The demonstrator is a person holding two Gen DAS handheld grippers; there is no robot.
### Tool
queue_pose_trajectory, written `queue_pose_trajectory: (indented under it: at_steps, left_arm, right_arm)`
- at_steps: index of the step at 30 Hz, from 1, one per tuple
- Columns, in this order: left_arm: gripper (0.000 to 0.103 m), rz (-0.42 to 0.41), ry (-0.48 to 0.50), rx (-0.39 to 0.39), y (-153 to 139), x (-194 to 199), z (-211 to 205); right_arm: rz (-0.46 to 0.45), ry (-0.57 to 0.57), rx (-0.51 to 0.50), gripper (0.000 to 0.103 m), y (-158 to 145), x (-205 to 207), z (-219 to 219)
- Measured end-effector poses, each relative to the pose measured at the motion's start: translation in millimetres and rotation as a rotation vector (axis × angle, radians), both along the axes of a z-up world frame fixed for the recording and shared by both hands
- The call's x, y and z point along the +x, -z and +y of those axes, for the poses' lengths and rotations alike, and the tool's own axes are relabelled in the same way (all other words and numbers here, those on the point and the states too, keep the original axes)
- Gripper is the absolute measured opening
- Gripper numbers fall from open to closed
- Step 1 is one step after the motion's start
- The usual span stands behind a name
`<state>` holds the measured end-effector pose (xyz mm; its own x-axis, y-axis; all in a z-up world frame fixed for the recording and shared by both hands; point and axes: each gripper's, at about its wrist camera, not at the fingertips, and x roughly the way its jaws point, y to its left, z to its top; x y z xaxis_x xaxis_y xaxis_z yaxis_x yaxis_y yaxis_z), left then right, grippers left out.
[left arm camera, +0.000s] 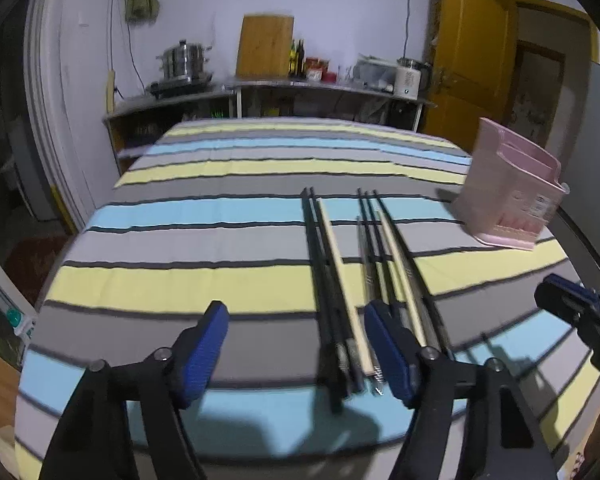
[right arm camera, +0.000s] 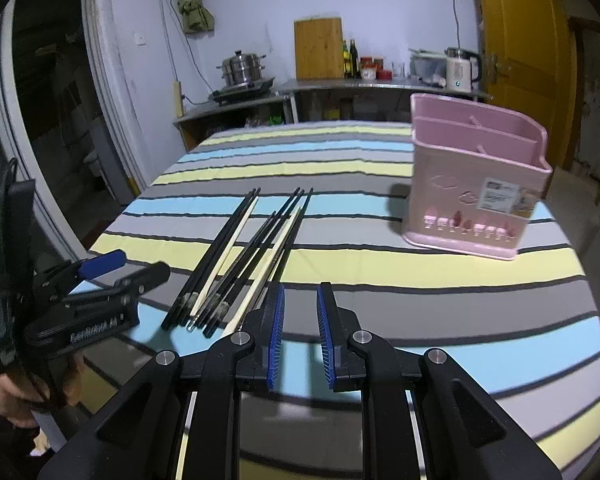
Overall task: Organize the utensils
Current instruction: 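Close the left tool on a black chopstick while the right tool grasps another black chopstick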
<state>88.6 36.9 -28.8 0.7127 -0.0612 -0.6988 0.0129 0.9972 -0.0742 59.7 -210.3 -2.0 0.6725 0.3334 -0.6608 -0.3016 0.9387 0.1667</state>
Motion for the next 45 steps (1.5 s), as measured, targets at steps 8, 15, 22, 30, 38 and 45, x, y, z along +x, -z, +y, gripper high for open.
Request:
queue_pose_trajectory:
  at_steps: [8, 15, 22, 30, 38, 45]
  left_arm:
    - [0.066, 0.107, 0.008, -0.058, 20.1, 56.1, 18.8]
    - [0.066, 0.152, 0.019, -0.075, 34.8, 80.9, 18.8]
    - [0.066, 0.153, 0.014, -0.044, 36.4, 89.1, 13.1]
    - [0.067, 0.149, 0.005, -0.012, 37.2, 91.1, 16.3]
    - [0.072, 0.168, 0.012, 0.066, 38.8, 103.2, 6.9]
    - [0.068, 0.186, 0.011, 0.059, 36.5, 119.9, 9.1]
  right_arm:
    - [0.115, -0.019, 0.026, 0.017, 22.7, 51.8, 14.5]
    - [0.187, -0.027, 0.018, 0.017, 42.8, 90.2, 28.7]
    - [0.216, -0.032, 0.004, 0.017, 54.9, 106.8, 34.3]
    - [0.210, -0.020, -0.005, 0.017, 54.9, 109.4, 31.7]
    - [0.204, -0.025, -0.043, 0.019, 55.5, 117.8, 39.8]
    - [0.228, -0.002, -0.064, 0.019, 54.7, 139.4, 44.8]
